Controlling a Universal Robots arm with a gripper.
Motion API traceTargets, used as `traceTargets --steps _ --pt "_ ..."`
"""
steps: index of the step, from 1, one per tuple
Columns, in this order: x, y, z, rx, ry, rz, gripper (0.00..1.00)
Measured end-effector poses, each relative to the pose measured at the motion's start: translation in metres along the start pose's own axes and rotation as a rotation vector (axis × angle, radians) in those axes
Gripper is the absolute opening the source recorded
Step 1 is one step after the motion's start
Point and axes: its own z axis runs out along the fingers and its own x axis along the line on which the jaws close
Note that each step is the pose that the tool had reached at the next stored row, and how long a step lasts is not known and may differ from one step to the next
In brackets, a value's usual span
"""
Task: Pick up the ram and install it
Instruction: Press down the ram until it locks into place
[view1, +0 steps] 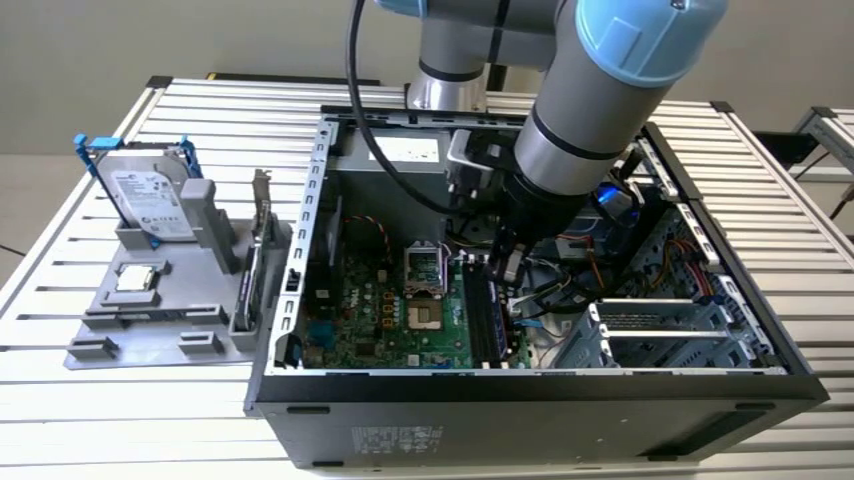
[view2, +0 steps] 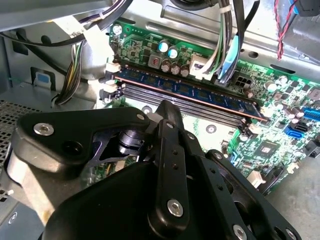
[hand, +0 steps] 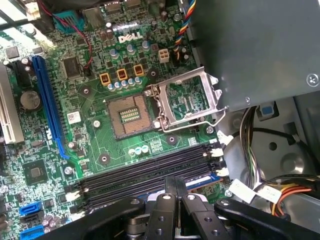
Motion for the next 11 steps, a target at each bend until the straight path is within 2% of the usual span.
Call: traceTargets --steps 11 --pt "-0.0005 -0.0019 -0.0002 -0.0019 -0.0005 -0.006 0.0"
